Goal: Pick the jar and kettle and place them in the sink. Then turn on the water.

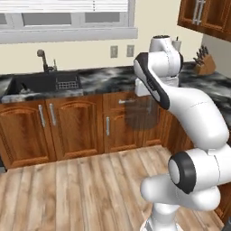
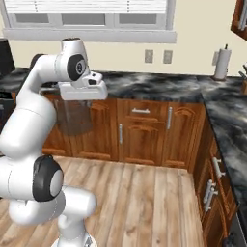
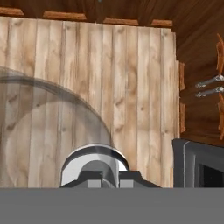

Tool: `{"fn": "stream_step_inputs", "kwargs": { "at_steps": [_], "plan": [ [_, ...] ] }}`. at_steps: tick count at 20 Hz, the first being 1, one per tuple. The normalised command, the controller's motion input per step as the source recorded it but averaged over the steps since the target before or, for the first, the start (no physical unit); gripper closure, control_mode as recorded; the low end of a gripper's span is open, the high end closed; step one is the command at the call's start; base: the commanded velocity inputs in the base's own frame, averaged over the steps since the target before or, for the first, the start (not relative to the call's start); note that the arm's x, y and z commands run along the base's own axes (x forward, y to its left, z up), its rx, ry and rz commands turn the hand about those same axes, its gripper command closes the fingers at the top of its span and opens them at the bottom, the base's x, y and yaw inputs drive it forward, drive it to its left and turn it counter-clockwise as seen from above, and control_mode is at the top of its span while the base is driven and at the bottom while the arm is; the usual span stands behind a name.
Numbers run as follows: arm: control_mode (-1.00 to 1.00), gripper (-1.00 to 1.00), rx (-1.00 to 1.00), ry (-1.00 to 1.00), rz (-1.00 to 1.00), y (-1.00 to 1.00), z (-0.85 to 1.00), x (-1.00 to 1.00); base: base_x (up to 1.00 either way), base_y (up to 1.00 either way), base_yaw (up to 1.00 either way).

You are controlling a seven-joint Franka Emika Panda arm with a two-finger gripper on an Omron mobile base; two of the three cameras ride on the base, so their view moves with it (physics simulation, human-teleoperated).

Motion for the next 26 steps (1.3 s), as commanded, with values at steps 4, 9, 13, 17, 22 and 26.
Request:
{"fn": "stream_step_inputs", "kwargs": {
  "at_steps": [4, 9, 13, 17, 22, 26],
  "plan": [
    [1.00, 1.00, 0.00, 0.00, 0.00, 0.00, 0.00, 0.00, 0.54, 0.00, -0.32],
    [1.00, 1.00, 0.00, 0.00, 0.00, 0.00, 0.00, 0.00, 0.69, 0.01, -0.19],
    [1.00, 1.00, 0.00, 0.00, 0.00, 0.00, 0.00, 0.00, 0.98, 0.11, -0.03],
    [1.00, 1.00, 0.00, 0.00, 0.00, 0.00, 0.00, 0.00, 1.00, 0.11, 0.00],
    [1.00, 1.00, 0.00, 0.00, 0.00, 0.00, 0.00, 0.00, 0.89, 0.13, 0.00],
    [1.00, 1.00, 0.00, 0.00, 0.00, 0.00, 0.00, 0.00, 0.80, 0.12, 0.00]
  ]
}}
